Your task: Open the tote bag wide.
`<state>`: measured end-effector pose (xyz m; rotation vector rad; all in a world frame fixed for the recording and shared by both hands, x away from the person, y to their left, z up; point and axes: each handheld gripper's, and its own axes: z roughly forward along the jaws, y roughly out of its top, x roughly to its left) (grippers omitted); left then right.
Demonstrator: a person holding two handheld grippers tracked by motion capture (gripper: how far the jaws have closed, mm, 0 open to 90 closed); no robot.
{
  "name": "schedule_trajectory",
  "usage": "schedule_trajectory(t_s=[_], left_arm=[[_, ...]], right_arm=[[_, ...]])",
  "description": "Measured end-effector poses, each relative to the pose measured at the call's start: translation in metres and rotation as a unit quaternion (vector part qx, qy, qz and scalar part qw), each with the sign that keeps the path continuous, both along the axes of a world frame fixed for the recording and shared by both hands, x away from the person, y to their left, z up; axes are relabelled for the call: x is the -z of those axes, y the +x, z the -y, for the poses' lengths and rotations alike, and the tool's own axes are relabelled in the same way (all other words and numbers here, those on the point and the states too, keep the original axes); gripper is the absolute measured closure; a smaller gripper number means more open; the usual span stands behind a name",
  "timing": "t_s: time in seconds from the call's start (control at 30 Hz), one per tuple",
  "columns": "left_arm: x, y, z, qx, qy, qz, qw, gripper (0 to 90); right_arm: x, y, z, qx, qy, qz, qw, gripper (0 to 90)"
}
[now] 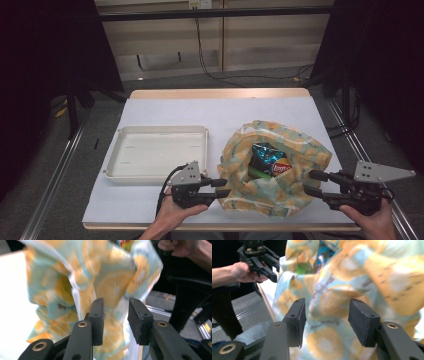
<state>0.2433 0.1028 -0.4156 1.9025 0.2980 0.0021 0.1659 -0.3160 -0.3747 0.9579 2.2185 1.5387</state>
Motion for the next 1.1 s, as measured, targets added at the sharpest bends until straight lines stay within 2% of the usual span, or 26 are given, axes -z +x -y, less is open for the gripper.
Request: schedule_trajectory(t_s=[0.1,0.13,0.2,0.23,0.27,0.3,0.37,0.47,0.5,0.53,0.67,0.7,0.73,0.77,0.8,0.83,0.93,0.97,1.0,1.03,1.07,1.1], left_arm=[[-0.006,0.001,-0.002,-0.009,-0.006,0.008,0.9999,65.5],[-0.011,0.003,-0.004,-0.01,-0.018,0.009,0.9997,65.5],[-0.019,0.006,-0.004,-0.022,-0.02,0.017,0.9994,65.6],[-0.021,0.009,-0.003,-0.019,-0.023,0.019,0.9994,65.6],[-0.023,0.01,0.0,-0.016,-0.019,0.019,0.9995,64.7],[-0.027,0.014,0.004,-0.018,-0.008,0.032,0.9993,60.6],[-0.031,0.02,0.005,-0.021,-0.012,0.033,0.9992,58.9],[-0.035,0.025,0.007,-0.024,-0.027,0.032,0.9989,57.1],[-0.037,0.028,0.008,-0.027,-0.031,0.034,0.9986,56.4],[-0.039,0.031,0.011,-0.025,-0.043,0.028,0.9984,54.3],[-0.041,0.036,0.021,-0.021,-0.042,0.033,0.9983,52.3],[-0.043,0.037,0.023,-0.026,-0.036,0.035,0.9984,53.7],[-0.044,0.041,0.027,-0.015,-0.034,0.046,0.9982,75.3],[-0.044,0.041,0.027,-0.015,-0.034,0.046,0.9982,80.8],[-0.045,0.048,0.028,-0.017,-0.031,0.044,0.9984,89.1],[-0.045,0.048,0.028,-0.017,-0.031,0.044,0.9984,90.0],[-0.049,0.059,0.021,-0.039,-0.044,0.032,0.9978,90.0],[-0.051,0.062,0.018,-0.041,-0.045,0.029,0.9977,90.0],[-0.052,0.067,0.014,-0.056,-0.044,0.031,0.997,90.0],[-0.052,0.067,0.014,-0.056,-0.044,0.031,0.997,90.0],[-0.052,0.071,0.012,-0.068,-0.039,0.029,0.9965,90.0],[-0.05,0.08,0.008,-0.083,-0.038,0.015,0.9957,90.0]], right_arm=[[-0.007,0.001,0.003,0.009,0.008,0.007,0.9999,45.5],[-0.01,0.002,0.005,0.012,0.012,0.01,0.9998,45.0],[-0.021,0.003,0.009,0.023,0.016,0.033,0.9991,45.0],[-0.025,0.004,0.011,0.027,0.019,0.041,0.9986,44.6],[-0.03,0.005,0.012,0.033,0.017,0.046,0.9982,43.0],[-0.039,0.007,0.017,0.045,0.024,0.055,0.9972,41.1],[-0.045,0.01,0.022,0.058,0.025,0.059,0.9963,38.8],[-0.045,0.017,0.026,0.062,0.019,0.049,0.9967,34.3],[-0.04,0.021,0.028,0.067,0.019,0.04,0.9968,33.5],[-0.031,0.028,0.028,0.063,0.022,0.028,0.9974,31.9],[-0.021,0.035,0.022,0.053,0.026,0.012,0.9982,32.4],[-0.019,0.037,0.021,0.05,0.024,0.011,0.9984,39.5],[-0.019,0.04,0.018,0.034,0.025,0.016,0.999,63.6],[-0.019,0.04,0.018,0.034,0.025,0.016,0.999,63.6],[-0.022,0.043,0.016,0.031,0.023,0.022,0.999,76.5],[-0.022,0.043,0.016,0.031,0.023,0.022,0.999,76.5],[-0.026,0.048,0.018,0.037,0.028,0.029,0.9985,85.7],[-0.027,0.05,0.02,0.041,0.03,0.031,0.9982,86.2],[-0.028,0.054,0.023,0.049,0.033,0.035,0.9977,87.2],[-0.028,0.054,0.023,0.049,0.033,0.035,0.9977,87.2],[-0.028,0.059,0.026,0.055,0.034,0.034,0.9973,87.5],[-0.026,0.062,0.028,0.06,0.034,0.034,0.997,87.5]])
